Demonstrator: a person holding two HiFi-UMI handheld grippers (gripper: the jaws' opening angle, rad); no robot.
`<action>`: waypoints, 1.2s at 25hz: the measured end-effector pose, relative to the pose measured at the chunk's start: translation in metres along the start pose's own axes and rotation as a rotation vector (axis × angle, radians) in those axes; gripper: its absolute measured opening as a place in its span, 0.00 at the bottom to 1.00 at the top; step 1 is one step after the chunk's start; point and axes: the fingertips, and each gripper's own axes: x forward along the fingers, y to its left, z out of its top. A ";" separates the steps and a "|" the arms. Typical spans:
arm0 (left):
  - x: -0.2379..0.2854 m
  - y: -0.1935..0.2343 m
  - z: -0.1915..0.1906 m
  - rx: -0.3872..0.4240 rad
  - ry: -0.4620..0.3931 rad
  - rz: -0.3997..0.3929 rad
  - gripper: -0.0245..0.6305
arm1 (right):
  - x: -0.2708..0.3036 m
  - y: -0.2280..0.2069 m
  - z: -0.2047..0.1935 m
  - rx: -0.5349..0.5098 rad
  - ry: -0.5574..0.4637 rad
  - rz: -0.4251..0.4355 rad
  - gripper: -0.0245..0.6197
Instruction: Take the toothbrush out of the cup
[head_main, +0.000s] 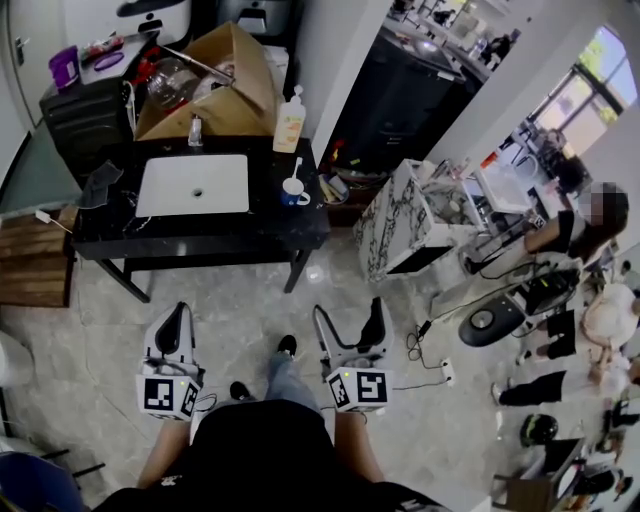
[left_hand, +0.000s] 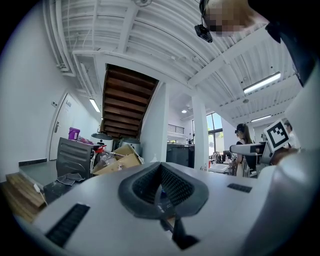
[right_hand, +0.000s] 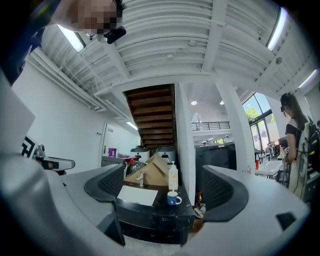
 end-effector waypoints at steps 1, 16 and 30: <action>0.004 0.001 0.000 0.002 0.001 0.001 0.04 | 0.004 -0.002 0.000 -0.007 -0.001 -0.001 0.77; 0.146 0.002 -0.005 0.029 0.003 0.003 0.04 | 0.135 -0.068 -0.017 0.024 -0.022 0.024 0.77; 0.309 -0.009 0.001 0.049 0.015 0.110 0.04 | 0.287 -0.157 -0.015 0.067 -0.004 0.142 0.77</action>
